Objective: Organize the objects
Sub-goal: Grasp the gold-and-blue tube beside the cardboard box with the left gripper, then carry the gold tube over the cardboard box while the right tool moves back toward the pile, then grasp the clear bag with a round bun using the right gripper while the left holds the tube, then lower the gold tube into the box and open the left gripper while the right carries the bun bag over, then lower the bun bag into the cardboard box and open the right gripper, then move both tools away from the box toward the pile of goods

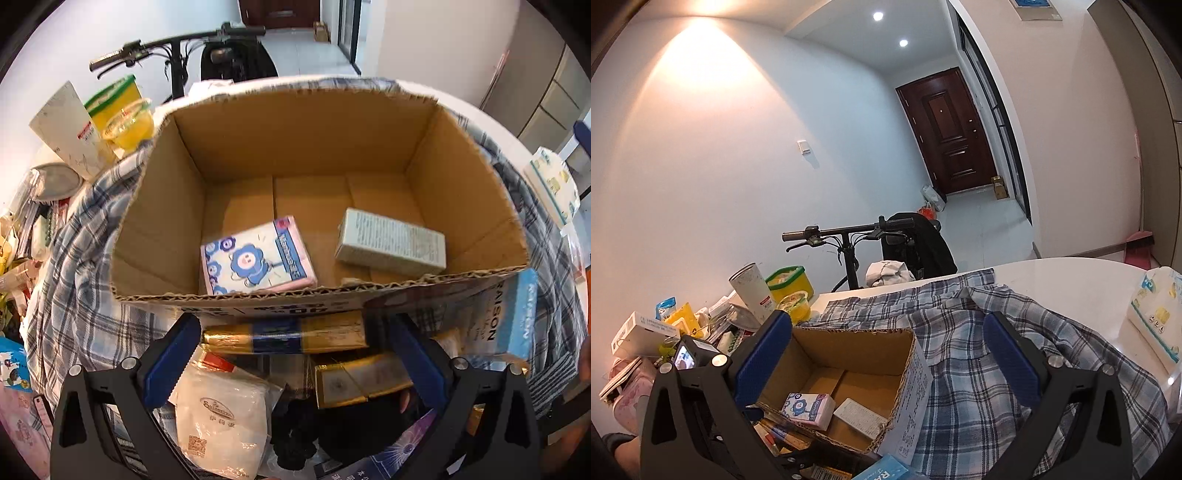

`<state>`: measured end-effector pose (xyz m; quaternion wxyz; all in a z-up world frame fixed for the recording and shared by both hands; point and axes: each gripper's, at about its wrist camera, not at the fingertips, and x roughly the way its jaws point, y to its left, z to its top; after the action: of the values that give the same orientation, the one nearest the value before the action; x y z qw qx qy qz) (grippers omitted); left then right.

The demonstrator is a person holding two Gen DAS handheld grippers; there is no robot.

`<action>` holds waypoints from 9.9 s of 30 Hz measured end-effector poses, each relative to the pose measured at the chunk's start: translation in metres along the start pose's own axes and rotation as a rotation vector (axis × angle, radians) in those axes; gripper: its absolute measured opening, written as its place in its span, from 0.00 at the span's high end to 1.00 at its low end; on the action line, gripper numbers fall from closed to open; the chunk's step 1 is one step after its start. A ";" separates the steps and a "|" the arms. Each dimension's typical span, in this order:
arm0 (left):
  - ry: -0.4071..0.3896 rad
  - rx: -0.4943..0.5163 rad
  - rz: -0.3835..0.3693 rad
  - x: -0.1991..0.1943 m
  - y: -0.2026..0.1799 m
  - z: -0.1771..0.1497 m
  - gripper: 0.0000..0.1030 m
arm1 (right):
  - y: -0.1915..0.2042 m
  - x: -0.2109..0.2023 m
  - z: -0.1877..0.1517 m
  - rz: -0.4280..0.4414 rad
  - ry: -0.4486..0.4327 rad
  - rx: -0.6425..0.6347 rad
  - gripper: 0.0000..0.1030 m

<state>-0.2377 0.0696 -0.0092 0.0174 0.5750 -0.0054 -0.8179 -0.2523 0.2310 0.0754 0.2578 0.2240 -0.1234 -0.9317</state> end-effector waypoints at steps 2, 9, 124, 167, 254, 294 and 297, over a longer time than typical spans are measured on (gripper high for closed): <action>0.030 -0.016 -0.018 0.006 0.004 -0.001 0.00 | 0.001 -0.001 0.000 0.004 0.000 0.001 0.00; 0.006 -0.062 -0.054 0.009 0.016 -0.005 0.00 | 0.000 -0.003 0.001 0.006 -0.005 0.002 0.00; -0.783 -0.097 -0.384 -0.071 0.107 -0.013 0.13 | 0.112 -0.142 -0.142 0.001 0.129 -0.351 0.58; -0.706 0.001 -0.128 -0.062 0.058 0.013 0.13 | 0.039 0.036 -0.026 0.119 0.084 -0.086 0.58; -0.707 -0.087 -0.151 -0.077 0.107 -0.014 0.00 | 0.041 0.037 -0.031 -0.023 0.062 -0.120 0.00; -0.731 -0.028 -0.269 -0.079 0.093 -0.016 0.00 | 0.074 -0.034 -0.025 0.105 -0.075 -0.278 0.00; -0.748 -0.013 -0.263 -0.083 0.090 -0.018 0.00 | 0.077 -0.068 -0.023 0.169 -0.117 -0.218 0.00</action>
<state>-0.1907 -0.0175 0.0658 -0.0873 0.2333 0.0675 -0.9661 -0.1564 0.2003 0.1065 0.3508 0.1285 -0.0546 -0.9260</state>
